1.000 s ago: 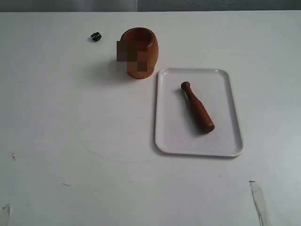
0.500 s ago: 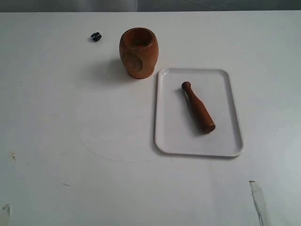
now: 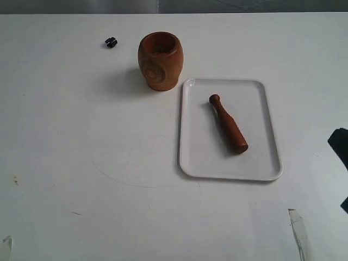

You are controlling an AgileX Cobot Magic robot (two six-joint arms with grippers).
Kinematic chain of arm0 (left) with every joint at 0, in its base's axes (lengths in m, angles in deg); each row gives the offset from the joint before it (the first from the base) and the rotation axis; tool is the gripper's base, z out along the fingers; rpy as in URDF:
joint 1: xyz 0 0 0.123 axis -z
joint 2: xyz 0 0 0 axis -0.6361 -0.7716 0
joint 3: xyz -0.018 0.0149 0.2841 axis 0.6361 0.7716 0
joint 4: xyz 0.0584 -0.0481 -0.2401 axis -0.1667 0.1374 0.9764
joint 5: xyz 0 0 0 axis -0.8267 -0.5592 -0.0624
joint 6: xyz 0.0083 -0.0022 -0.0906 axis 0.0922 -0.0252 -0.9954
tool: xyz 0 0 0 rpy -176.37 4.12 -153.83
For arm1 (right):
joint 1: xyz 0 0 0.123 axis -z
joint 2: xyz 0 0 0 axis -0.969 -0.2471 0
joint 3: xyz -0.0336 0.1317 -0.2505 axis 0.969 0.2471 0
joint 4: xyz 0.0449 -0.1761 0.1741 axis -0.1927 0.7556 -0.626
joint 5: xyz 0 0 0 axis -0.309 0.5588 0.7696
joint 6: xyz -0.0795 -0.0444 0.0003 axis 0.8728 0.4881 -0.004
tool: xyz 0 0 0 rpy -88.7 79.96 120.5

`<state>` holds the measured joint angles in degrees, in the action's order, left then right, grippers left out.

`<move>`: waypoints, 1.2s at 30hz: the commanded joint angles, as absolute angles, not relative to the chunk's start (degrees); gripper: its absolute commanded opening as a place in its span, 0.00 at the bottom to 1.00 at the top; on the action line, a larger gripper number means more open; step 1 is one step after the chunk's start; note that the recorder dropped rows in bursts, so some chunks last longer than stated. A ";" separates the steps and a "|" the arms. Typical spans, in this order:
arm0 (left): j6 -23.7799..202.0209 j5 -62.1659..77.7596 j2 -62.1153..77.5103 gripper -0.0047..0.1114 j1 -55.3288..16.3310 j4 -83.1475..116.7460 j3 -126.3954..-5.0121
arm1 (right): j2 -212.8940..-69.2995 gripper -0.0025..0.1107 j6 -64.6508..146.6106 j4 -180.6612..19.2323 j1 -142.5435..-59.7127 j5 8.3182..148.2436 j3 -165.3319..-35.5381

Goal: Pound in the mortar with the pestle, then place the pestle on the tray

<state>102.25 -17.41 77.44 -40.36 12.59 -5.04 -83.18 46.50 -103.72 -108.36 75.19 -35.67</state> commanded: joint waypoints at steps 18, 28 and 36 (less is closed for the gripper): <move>101.78 -17.24 77.51 0.04 -39.92 13.01 -5.01 | -71.82 0.02 47.20 -88.83 -87.90 60.31 -35.54; 101.78 -17.24 77.51 0.04 -39.92 13.01 -5.01 | -69.30 0.02 48.08 -87.08 -79.13 59.20 -35.54; 101.78 -17.24 77.51 0.04 -39.92 13.01 -5.01 | -69.30 0.02 48.22 -87.08 -79.12 59.20 -35.54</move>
<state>102.25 -17.41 77.44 -40.36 12.59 -5.04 -69.62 47.84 -87.82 -79.00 59.24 -35.67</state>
